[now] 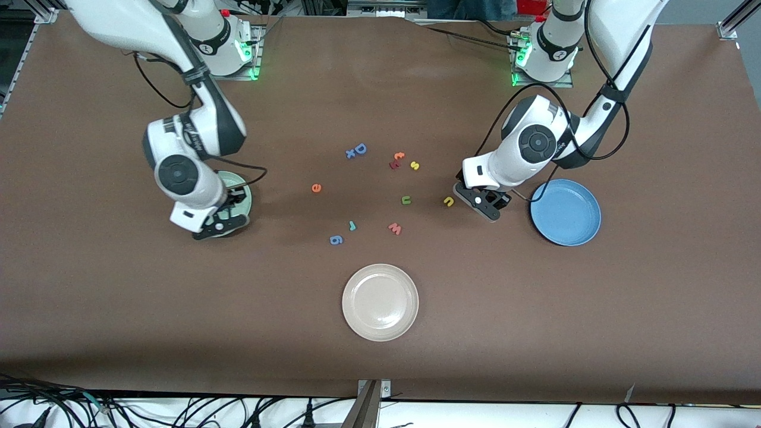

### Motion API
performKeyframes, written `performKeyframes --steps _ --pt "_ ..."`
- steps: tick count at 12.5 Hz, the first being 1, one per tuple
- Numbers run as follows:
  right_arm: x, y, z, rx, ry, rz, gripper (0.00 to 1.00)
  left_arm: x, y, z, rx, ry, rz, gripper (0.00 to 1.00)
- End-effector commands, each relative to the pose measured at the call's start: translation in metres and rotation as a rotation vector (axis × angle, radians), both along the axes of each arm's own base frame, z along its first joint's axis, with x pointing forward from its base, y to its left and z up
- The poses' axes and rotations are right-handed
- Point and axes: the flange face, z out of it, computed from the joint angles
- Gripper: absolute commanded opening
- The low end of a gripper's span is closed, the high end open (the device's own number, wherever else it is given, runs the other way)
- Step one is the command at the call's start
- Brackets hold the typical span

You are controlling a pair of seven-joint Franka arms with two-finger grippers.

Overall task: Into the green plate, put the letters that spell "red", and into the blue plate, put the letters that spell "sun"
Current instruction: 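Carry the cyan 9 to the green plate and open the right gripper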

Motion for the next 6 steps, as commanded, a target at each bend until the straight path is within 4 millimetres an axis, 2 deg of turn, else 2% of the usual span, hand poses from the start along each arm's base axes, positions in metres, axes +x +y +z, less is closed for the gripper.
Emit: performKeyframes --steps 1,3,5,6 --pt "-0.021 -0.040 -0.018 0.067 0.026 0.008 0.17 0.010 -0.007 0.010 0.047 -0.041 0.096 0.84" --pt "-0.032 -0.061 -0.043 0.083 0.024 -0.004 0.18 0.012 -0.016 0.016 0.121 -0.114 0.067 0.83" --pt "-0.041 -0.071 -0.058 0.087 0.036 -0.023 0.29 -0.003 -0.041 0.004 0.182 -0.150 0.084 0.83" --pt "-0.040 -0.074 -0.058 0.088 0.037 -0.029 0.61 -0.008 -0.051 -0.002 0.201 -0.165 0.127 0.83"
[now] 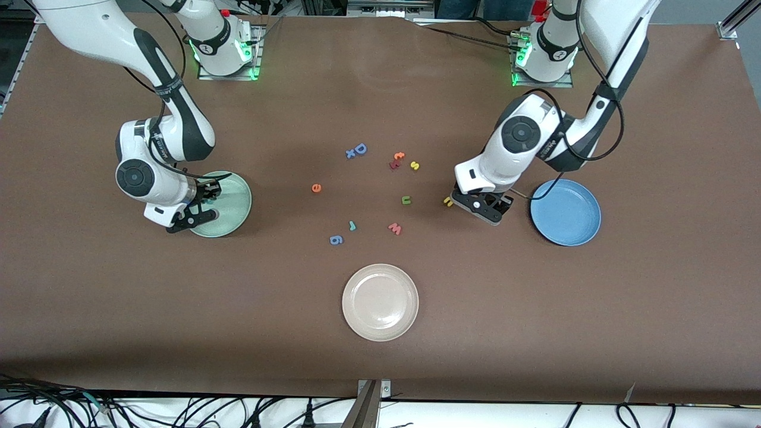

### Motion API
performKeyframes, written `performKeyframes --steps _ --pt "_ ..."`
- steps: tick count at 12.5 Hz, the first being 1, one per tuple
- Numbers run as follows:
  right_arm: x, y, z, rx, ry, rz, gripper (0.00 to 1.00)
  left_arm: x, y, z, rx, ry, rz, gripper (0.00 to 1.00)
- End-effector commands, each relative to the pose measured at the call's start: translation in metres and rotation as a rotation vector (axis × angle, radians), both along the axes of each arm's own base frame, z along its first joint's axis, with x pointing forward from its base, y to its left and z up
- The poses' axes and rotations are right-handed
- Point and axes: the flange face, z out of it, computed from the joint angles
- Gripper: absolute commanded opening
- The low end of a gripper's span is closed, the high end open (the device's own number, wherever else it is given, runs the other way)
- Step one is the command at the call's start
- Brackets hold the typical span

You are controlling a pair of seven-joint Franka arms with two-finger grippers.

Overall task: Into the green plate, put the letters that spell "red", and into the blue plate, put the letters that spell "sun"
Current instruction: 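Grasp the orange e with the right gripper while the left gripper grasps yellow u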

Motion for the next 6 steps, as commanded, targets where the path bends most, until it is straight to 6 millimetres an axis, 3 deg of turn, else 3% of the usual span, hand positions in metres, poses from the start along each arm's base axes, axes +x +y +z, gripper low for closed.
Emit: performKeyframes --steps 1,3,4,6 --pt "-0.004 -0.002 0.001 0.023 -0.003 -0.004 0.99 -0.008 -0.032 -0.013 0.049 -0.054 0.060 0.83" --pt "0.004 0.002 0.014 0.025 -0.026 0.005 0.99 -0.008 -0.042 -0.031 0.045 -0.067 0.012 0.84" --pt "0.007 0.013 0.027 0.026 -0.031 0.012 0.99 -0.004 -0.034 -0.043 0.037 -0.079 0.007 0.85" --pt "0.014 0.062 0.061 0.035 -0.010 -0.052 0.99 -0.002 -0.030 -0.058 0.037 -0.081 -0.053 0.85"
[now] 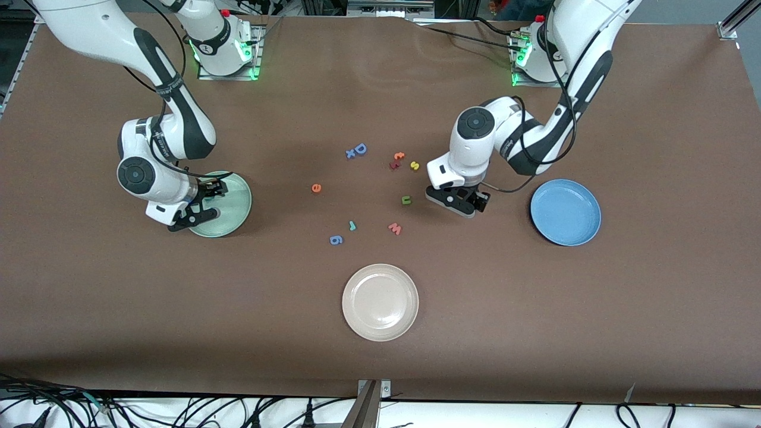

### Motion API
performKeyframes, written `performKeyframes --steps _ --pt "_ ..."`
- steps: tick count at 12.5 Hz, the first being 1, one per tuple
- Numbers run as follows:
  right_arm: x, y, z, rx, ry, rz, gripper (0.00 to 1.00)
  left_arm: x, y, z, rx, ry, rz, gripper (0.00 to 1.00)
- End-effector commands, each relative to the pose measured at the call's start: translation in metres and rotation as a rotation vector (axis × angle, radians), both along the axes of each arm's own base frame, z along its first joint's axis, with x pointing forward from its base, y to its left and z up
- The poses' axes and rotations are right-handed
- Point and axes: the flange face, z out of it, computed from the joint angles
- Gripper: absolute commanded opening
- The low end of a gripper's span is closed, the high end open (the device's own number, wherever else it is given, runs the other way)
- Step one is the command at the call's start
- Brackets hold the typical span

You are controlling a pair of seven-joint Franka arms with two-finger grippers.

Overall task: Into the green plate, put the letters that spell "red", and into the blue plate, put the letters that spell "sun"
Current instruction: 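Grasp the orange e with the right gripper while the left gripper grasps yellow u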

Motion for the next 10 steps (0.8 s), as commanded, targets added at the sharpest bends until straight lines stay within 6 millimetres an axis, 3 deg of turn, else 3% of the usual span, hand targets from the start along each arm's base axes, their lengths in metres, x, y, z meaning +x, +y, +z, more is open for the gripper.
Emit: performKeyframes --steps 1,3,5,8,10 --pt "0.006 0.065 0.053 0.002 0.025 -0.097 0.99 0.010 0.001 -0.016 -0.004 -0.019 -0.053 0.84" --pt "0.000 0.114 0.066 -0.011 0.011 -0.200 0.99 0.002 -0.008 -0.031 -0.026 -0.006 -0.066 0.83" --pt "-0.009 0.153 0.065 -0.004 -0.023 -0.287 0.99 -0.002 -0.008 -0.030 -0.023 -0.005 -0.075 0.82" --pt "-0.024 0.206 0.032 0.011 -0.060 -0.463 0.97 -0.013 -0.006 -0.034 -0.001 0.015 -0.189 0.83" --pt "-0.041 0.236 0.017 0.028 -0.074 -0.488 0.86 -0.017 -0.004 -0.034 0.005 0.022 -0.208 0.84"
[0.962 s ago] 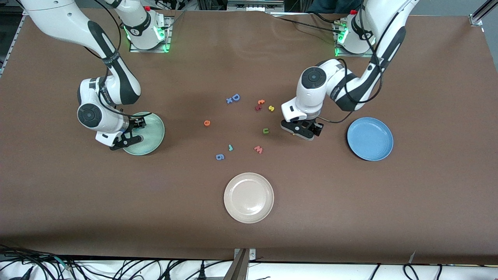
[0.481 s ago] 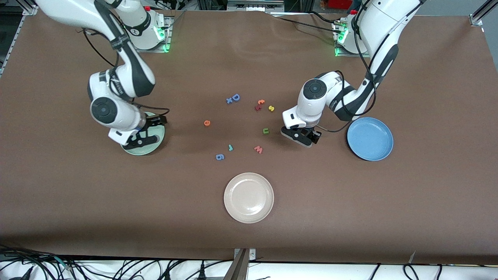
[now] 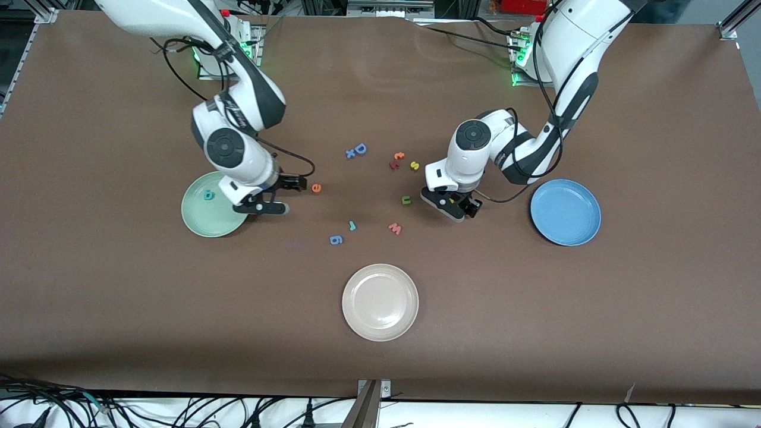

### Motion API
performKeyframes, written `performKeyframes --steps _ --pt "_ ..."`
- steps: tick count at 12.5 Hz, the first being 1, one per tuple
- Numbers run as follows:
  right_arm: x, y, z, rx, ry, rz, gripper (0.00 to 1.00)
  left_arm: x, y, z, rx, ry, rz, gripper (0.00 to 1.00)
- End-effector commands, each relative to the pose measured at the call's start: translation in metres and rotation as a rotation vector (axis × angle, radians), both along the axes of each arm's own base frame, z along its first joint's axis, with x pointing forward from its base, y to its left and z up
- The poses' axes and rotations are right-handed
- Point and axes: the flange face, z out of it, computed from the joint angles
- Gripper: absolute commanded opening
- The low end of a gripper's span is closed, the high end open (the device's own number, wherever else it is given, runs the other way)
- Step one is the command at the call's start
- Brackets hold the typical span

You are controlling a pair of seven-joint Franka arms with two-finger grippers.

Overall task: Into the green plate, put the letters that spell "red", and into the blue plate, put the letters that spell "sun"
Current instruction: 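Grasp the orange e with the right gripper while the left gripper grasps yellow u, then place the orange e on the green plate while the left gripper drops yellow u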

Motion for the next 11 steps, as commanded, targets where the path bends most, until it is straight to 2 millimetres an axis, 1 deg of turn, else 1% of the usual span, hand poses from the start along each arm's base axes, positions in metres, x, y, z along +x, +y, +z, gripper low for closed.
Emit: performKeyframes --steps 1,2,4,5,6,8,10,11 --pt "-0.021 0.031 -0.023 0.015 -0.017 -0.060 0.78 -0.007 0.004 -0.001 0.024 -0.005 -0.053 0.84" --pt "-0.029 0.038 -0.029 0.020 -0.028 -0.069 0.76 -0.010 0.004 -0.004 0.027 0.002 -0.059 0.84" --pt "-0.037 0.049 -0.044 0.016 -0.033 -0.078 0.73 -0.014 0.002 -0.006 0.029 0.007 -0.062 0.82" --pt "-0.039 0.050 -0.053 -0.013 -0.056 -0.082 0.71 -0.013 0.003 -0.007 0.029 0.010 -0.057 0.75" --pt "-0.044 0.057 -0.059 -0.050 -0.086 -0.063 0.70 -0.014 0.003 -0.008 0.029 0.011 -0.057 0.66" --pt "-0.048 0.062 -0.067 -0.083 -0.109 -0.071 0.69 -0.013 0.003 -0.008 0.028 0.010 -0.056 0.47" --pt "-0.046 0.061 -0.066 -0.076 -0.120 -0.072 0.68 -0.011 0.002 -0.007 0.024 0.010 -0.049 0.37" --pt "-0.046 0.062 -0.067 -0.074 -0.121 -0.071 0.67 -0.011 0.002 -0.007 0.024 0.010 -0.049 0.30"
